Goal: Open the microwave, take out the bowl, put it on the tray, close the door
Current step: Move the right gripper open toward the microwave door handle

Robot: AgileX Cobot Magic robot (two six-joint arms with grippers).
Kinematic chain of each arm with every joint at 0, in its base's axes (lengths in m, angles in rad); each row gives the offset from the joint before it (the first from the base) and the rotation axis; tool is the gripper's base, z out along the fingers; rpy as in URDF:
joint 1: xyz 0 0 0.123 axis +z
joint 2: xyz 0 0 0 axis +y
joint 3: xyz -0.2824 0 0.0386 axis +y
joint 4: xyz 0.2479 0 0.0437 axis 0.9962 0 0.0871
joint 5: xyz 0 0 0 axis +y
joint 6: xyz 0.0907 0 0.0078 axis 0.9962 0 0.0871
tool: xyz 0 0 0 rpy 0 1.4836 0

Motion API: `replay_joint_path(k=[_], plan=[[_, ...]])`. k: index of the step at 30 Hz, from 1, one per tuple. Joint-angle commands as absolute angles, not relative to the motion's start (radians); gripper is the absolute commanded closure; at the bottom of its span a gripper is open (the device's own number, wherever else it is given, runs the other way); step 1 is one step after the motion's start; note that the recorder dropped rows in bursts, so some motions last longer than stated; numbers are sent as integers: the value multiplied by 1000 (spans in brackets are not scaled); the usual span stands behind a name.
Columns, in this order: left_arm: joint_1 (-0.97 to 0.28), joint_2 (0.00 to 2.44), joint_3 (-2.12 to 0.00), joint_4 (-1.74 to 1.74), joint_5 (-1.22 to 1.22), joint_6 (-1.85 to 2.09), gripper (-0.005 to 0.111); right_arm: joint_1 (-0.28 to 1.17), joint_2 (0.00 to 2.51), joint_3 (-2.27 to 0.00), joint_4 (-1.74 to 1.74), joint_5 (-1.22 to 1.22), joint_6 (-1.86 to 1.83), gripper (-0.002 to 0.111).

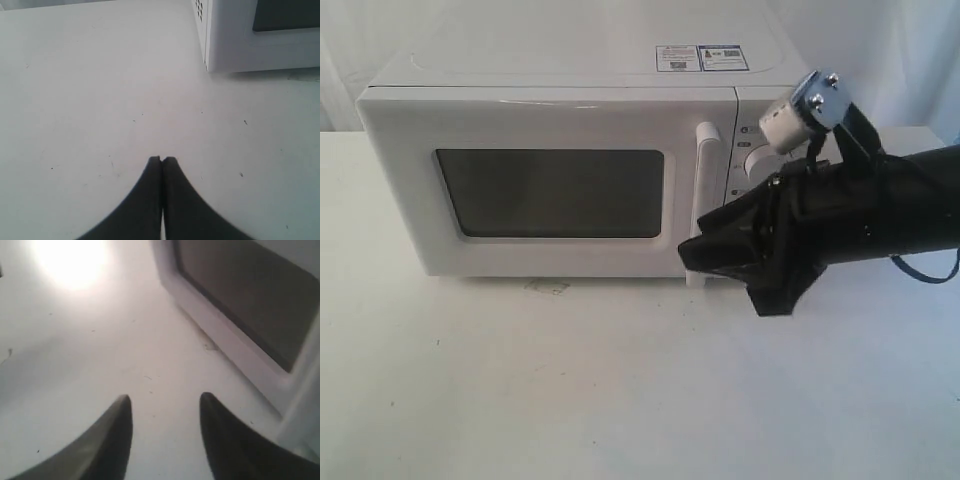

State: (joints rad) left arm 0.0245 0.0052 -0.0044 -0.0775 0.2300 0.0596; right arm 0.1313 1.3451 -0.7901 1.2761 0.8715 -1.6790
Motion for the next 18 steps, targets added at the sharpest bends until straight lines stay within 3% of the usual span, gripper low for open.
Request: replay_joint_path(k=[1, 18], plan=[[27, 0, 0, -81, 232, 61, 107, 79, 1403, -789, 1349, 1126, -2144, 45], [27, 0, 0, -81, 232, 61, 107, -70, 1513, -726, 1712, 1040, -2136, 49]])
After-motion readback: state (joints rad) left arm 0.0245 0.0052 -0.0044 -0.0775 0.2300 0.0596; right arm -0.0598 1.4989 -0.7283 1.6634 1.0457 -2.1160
